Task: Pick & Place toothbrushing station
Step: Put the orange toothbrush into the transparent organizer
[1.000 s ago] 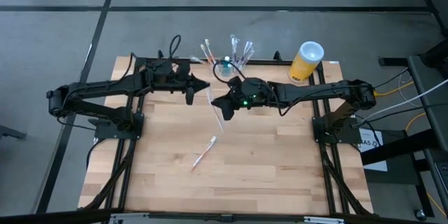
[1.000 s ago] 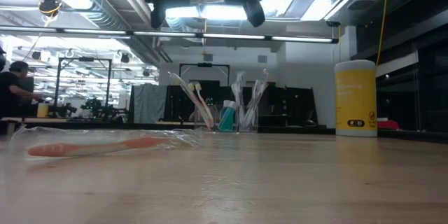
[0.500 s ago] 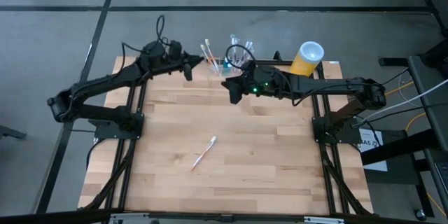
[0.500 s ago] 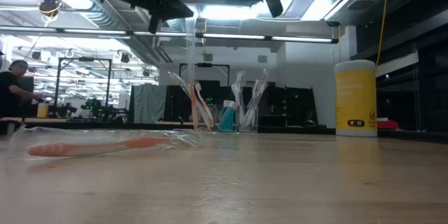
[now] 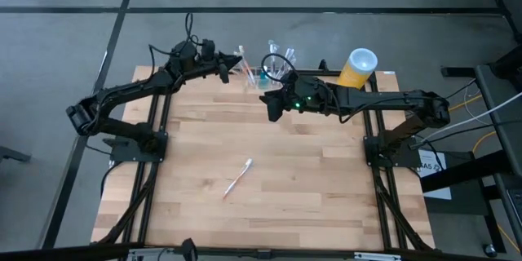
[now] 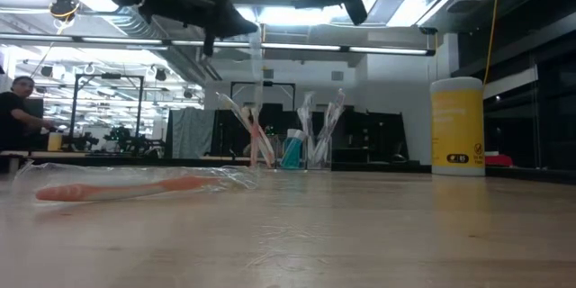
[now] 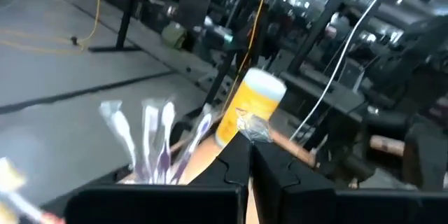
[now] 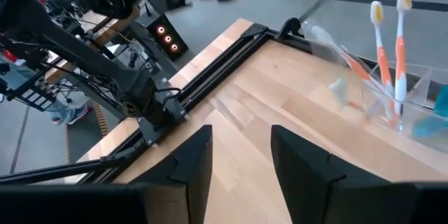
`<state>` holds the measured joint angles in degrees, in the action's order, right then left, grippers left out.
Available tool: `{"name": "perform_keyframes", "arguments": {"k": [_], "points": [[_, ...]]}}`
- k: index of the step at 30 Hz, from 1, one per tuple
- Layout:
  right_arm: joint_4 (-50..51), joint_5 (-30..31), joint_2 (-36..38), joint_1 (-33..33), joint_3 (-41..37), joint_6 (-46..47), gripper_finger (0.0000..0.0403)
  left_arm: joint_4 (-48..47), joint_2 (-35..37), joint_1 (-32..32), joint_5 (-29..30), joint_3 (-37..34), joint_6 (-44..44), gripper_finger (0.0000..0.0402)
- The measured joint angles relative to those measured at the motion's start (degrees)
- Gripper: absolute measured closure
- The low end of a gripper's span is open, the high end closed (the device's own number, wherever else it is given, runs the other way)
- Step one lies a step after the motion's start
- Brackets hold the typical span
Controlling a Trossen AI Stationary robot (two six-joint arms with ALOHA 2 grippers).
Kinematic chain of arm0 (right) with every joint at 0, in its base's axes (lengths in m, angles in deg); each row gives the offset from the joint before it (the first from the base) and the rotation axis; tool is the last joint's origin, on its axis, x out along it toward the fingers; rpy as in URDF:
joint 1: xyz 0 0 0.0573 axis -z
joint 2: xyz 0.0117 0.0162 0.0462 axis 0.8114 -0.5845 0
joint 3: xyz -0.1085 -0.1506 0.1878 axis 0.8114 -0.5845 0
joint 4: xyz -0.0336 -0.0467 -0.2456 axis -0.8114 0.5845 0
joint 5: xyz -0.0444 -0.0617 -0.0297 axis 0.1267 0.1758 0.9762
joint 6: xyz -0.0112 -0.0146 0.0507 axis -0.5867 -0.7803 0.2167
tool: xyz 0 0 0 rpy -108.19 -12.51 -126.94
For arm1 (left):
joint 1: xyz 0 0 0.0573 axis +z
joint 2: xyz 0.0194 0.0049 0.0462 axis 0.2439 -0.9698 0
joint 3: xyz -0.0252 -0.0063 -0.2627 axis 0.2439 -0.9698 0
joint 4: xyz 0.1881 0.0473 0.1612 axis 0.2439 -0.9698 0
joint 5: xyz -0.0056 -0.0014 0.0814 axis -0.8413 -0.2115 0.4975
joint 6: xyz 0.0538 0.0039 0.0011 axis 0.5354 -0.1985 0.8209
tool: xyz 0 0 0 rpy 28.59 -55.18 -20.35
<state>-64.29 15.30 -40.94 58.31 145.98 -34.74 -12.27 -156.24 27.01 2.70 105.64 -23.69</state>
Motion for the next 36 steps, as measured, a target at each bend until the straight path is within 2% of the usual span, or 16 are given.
{"name": "perform_keyframes", "arguments": {"k": [10,27,31,36], "points": [[0.4,0.0,0.0,0.0,0.0,0.0,0.0255,0.6,-0.3,2.6,2.9,6.4,1.7,0.0400],[1.8,-1.1,0.0,0.0,0.0,-0.4,0.0255,-1.8,-0.3,3.8,0.9,7.8,1.3,0.0400],[3.3,-1.1,0.0,0.0,0.0,0.0,0.0255,-5.4,-0.3,2.9,-2.5,7.8,0.9,0.0400],[6.8,0.0,1.3,-0.8,0.0,0.2,0.0255,-12.1,1.5,-0.8,-9.8,7.8,-0.8,0.0400]]}}
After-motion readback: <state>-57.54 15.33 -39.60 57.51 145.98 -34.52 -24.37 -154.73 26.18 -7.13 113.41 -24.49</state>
